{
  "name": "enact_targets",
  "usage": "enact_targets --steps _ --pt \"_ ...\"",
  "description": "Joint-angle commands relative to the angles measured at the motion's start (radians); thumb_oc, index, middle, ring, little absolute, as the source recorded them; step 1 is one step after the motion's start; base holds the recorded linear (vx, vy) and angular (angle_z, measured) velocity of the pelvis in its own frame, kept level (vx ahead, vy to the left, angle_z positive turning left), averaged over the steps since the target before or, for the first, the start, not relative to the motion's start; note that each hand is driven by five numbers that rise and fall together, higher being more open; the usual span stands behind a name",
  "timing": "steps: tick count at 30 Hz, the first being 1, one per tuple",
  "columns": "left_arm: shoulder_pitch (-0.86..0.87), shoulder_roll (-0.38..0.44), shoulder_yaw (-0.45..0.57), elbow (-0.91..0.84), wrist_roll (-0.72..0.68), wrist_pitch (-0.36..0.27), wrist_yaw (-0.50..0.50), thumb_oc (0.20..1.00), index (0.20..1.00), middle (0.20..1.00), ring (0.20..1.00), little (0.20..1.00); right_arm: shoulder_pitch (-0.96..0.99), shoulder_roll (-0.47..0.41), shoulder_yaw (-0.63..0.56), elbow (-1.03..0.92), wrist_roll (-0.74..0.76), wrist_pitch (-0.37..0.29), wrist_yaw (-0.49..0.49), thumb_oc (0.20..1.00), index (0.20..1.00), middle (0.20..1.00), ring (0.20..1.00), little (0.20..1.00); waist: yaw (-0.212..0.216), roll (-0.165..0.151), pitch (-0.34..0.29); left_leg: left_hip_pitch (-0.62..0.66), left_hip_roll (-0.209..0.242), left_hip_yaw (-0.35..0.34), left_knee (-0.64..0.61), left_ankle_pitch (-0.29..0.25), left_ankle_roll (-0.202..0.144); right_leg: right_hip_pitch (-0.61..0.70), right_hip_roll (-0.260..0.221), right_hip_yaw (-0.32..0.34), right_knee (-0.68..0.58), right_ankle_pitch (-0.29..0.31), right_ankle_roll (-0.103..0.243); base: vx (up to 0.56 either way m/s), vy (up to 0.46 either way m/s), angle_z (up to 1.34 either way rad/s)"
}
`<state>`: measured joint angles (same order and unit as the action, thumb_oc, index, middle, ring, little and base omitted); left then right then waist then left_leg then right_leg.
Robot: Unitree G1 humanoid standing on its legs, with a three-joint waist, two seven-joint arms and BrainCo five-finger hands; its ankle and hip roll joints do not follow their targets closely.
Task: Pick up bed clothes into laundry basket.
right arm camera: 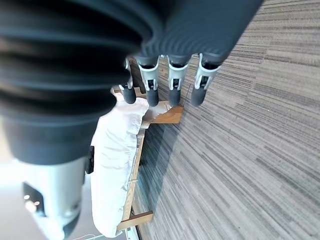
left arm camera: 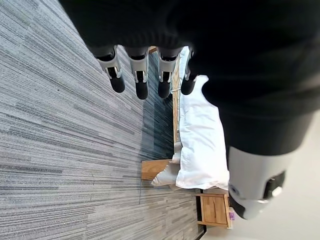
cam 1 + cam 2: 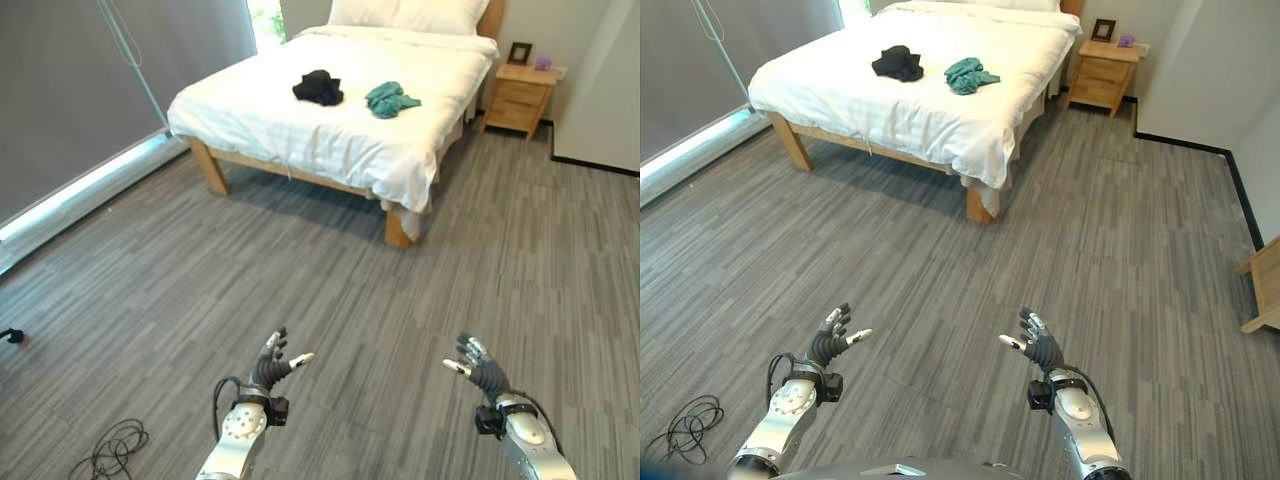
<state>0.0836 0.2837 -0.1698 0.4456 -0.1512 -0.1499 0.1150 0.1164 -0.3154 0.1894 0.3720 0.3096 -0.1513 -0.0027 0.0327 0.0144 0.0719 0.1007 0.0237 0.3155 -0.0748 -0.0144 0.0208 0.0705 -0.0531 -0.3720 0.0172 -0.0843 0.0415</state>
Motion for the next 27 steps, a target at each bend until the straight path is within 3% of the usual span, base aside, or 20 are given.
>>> enact_targets --steps 1,5,7,9,11,13,15,16,17,18,19,20,22,23,25,26,27 --pt "-0.049 0.034 0.019 -0.018 -0.003 -0.04 0.023 1.0 1.0 1.0 1.0 1.0 -0.052 -0.029 0.006 -0.062 -0.033 -0.039 0.011 1.0 1.0 1.0 1.0 1.0 0.013 -0.036 -0.011 -0.003 0.021 -0.004 -0.012 0.031 -0.065 0.002 -0.145 -0.046 -0.07 0.197 0.131 0.02 0.056 -0.11" --pt "-0.056 0.053 0.031 -0.045 0.009 -0.038 0.035 1.0 1.0 1.0 1.0 1.0 -0.078 -0.034 -0.002 -0.056 -0.037 -0.037 -0.007 1.0 1.0 1.0 1.0 1.0 0.009 -0.027 0.007 -0.003 0.001 -0.006 -0.012 0.016 -0.042 -0.034 -0.179 -0.026 0.013 0.177 0.136 0.02 0.135 -0.1" --pt "-0.06 0.063 0.045 -0.051 0.011 -0.035 0.045 1.0 1.0 1.0 1.0 1.0 -0.081 -0.036 -0.001 -0.076 -0.045 -0.038 -0.011 1.0 1.0 1.0 1.0 1.0 0.004 -0.019 0.039 0.005 -0.012 -0.01 -0.012 0.001 -0.017 -0.099 -0.216 -0.003 0.156 0.175 0.142 -0.04 0.191 -0.11" --pt "-0.062 0.067 0.055 -0.045 0.025 -0.031 0.051 1.0 1.0 1.0 1.0 1.0 -0.073 -0.034 -0.002 -0.076 -0.065 -0.037 -0.01 1.0 1.0 1.0 1.0 1.0 -0.006 -0.017 0.063 0.025 -0.029 -0.008 -0.012 -0.015 0.005 -0.155 -0.255 0.029 0.313 0.22 0.156 0.04 0.19 -0.26" --pt "-0.064 0.074 0.063 -0.045 0.033 -0.023 0.06 1.0 1.0 1.0 1.0 1.0 -0.056 -0.024 -0.01 -0.082 -0.064 -0.034 -0.013 1.0 1.0 1.0 1.0 1.0 -0.031 -0.014 0.084 0.048 -0.029 -0.021 -0.012 -0.025 0.012 -0.231 -0.241 0.091 0.433 0.244 0.161 0.15 0.082 -0.07" --pt "-0.059 0.081 0.074 -0.058 0.023 -0.027 0.061 1.0 1.0 1.0 1.0 1.0 -0.032 -0.017 -0.026 -0.096 -0.031 -0.036 -0.007 1.0 1.0 1.0 1.0 1.0 -0.052 -0.019 0.088 0.057 -0.019 -0.028 -0.012 -0.028 0.0 -0.281 -0.215 0.145 0.384 0.255 0.157 0.26 -0.081 0.15" --pt "-0.056 0.092 0.077 -0.081 0.022 -0.031 0.053 1.0 1.0 1.0 1.0 1.0 -0.002 -0.018 -0.047 -0.102 -0.001 -0.037 -0.001 1.0 1.0 1.0 1.0 1.0 -0.067 -0.029 0.087 0.069 -0.007 -0.038 -0.012 -0.047 -0.023 -0.295 -0.223 0.172 0.256 0.258 0.157 0.34 -0.164 0.11" --pt "-0.058 0.096 0.075 -0.085 0.022 -0.032 0.05 1.0 1.0 1.0 1.0 1.0 0.003 -0.017 -0.053 -0.096 0.007 -0.037 -0.003 1.0 1.0 1.0 1.0 1.0 -0.075 -0.032 0.087 0.079 -0.001 -0.044 -0.012 -0.056 -0.034 -0.289 -0.231 0.172 0.184 0.277 0.164 0.51 -0.249 0.22" --pt "-0.062 0.101 0.081 -0.088 0.027 -0.035 0.051 1.0 1.0 1.0 1.0 1.0 0.01 -0.012 -0.069 -0.082 0.01 -0.04 -0.012 1.0 1.0 1.0 1.0 1.0 -0.093 -0.045 0.083 0.12 0.009 -0.058 -0.012 -0.079 -0.062 -0.326 -0.249 0.171 0.039 0.34 0.191 0.42 -0.196 0.18" --pt "-0.062 0.101 0.081 -0.089 0.027 -0.034 0.051 1.0 1.0 1.0 1.0 1.0 0.01 -0.012 -0.069 -0.082 0.009 -0.04 -0.012 1.0 1.0 1.0 1.0 1.0 -0.094 -0.042 0.084 0.123 0.012 -0.058 -0.012 -0.081 -0.063 -0.319 -0.245 0.168 0.032 0.343 0.192 0.48 -0.209 0.18" --pt "-0.065 0.106 0.086 -0.096 0.035 -0.035 0.049 1.0 1.0 1.0 1.0 1.0 0.01 -0.008 -0.073 -0.079 0.009 -0.039 -0.013 1.0 1.0 1.0 1.0 1.0 -0.102 -0.046 0.082 0.153 0.024 -0.058 -0.012 -0.093 -0.08 -0.337 -0.255 0.147 -0.025 0.382 0.207 0.5 -0.215 0.23" --pt "-0.062 0.107 0.101 -0.115 0.04 -0.037 0.054 1.0 1.0 1.0 1.0 1.0 -0.001 -0.01 -0.068 -0.082 -0.007 -0.035 -0.007 1.0 1.0 1.0 1.0 1.0 -0.103 -0.05 0.076 0.205 0.041 -0.052 -0.012 -0.104 -0.105 -0.358 -0.269 0.059 -0.074 0.414 0.22 0.5 -0.218 0.19" --pt "-0.058 0.104 0.1 -0.122 0.037 -0.04 0.046 1.0 1.0 1.0 1.0 1.0 -0.002 -0.016 -0.06 -0.089 -0.01 -0.03 0.006 1.0 1.0 1.0 1.0 1.0 -0.11 -0.047 0.064 0.231 0.064 -0.07 -0.012 -0.103 -0.123 -0.329 -0.257 0.038 -0.061 0.392 0.212 0.52 -0.237 0.06" --pt "-0.058 0.099 0.095 -0.108 0.045 -0.043 0.05 1.0 1.0 1.0 1.0 1.0 -0.004 -0.018 -0.055 -0.084 -0.005 -0.034 0.01 1.0 1.0 1.0 1.0 1.0 -0.114 -0.038 0.054 0.245 0.092 -0.08 -0.012 -0.066 -0.133 -0.319 -0.222 0.048 -0.043 0.381 0.196 0.42 -0.214 0.27" --pt "-0.063 0.097 0.091 -0.116 0.042 -0.045 0.049 1.0 1.0 1.0 1.0 1.0 -0.014 -0.026 -0.051 -0.073 0.003 -0.038 0.008 1.0 1.0 1.0 1.0 1.0 -0.125 -0.031 0.045 0.244 0.115 -0.09 0.012 -0.035 -0.145 -0.32 -0.199 0.057 -0.018 0.369 0.185 0.29 -0.194 0.52" --pt "-0.072 0.093 0.091 -0.108 0.022 -0.046 0.054 1.0 1.0 1.0 1.0 1.0 -0.028 -0.037 -0.043 -0.078 0.011 -0.037 0.01 1.0 1.0 1.0 1.0 1.0 -0.129 -0.019 0.036 0.224 0.16 -0.109 0.105 0.032 -0.167 -0.319 -0.168 0.051 0.017 0.336 0.152 0.55 -0.422 0.38" --pt "-0.075 0.08 0.089 -0.124 -0.033 -0.049 0.045 1.0 1.0 1.0 1.0 1.0 -0.052 -0.052 -0.04 -0.087 0.059 -0.046 0.005 1.0 1.0 1.0 1.0 1.0 -0.118 -0.013 0.037 0.149 0.21 -0.125 0.305 0.156 -0.173 -0.273 -0.126 0.028 0.033 0.282 0.1 0.55 -0.503 0.38"
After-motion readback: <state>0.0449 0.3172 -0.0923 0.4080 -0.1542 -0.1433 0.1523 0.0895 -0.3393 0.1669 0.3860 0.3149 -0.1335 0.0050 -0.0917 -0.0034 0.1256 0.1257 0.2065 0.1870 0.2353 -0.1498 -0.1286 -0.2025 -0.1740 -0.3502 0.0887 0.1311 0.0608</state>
